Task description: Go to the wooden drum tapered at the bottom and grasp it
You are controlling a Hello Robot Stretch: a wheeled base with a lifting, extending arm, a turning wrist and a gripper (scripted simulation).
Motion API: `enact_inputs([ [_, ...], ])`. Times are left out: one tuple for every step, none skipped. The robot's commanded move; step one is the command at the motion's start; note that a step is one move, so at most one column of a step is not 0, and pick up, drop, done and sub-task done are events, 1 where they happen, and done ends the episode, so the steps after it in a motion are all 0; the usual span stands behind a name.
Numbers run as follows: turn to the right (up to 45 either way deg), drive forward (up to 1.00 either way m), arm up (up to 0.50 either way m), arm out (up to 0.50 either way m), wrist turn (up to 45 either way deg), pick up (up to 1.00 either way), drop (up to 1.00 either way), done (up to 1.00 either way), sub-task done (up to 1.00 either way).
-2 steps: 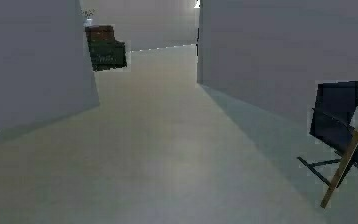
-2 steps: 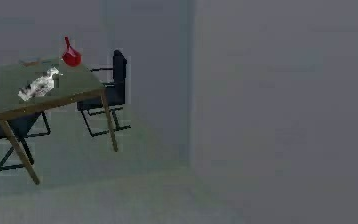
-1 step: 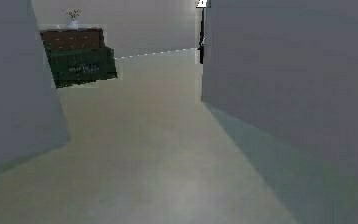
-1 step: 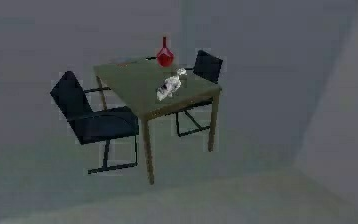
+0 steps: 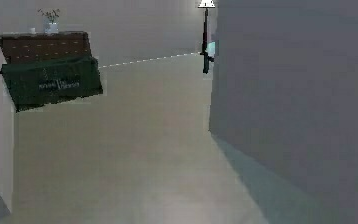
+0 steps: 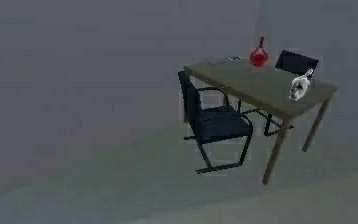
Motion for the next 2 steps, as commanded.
enact_inputs([
  [0.0,1.0,0.0,0.0,0.0,0.0,0.0,0.0,0.0],
  [0.0,1.0,0.0,0.0,0.0,0.0,0.0,0.0,0.0],
])
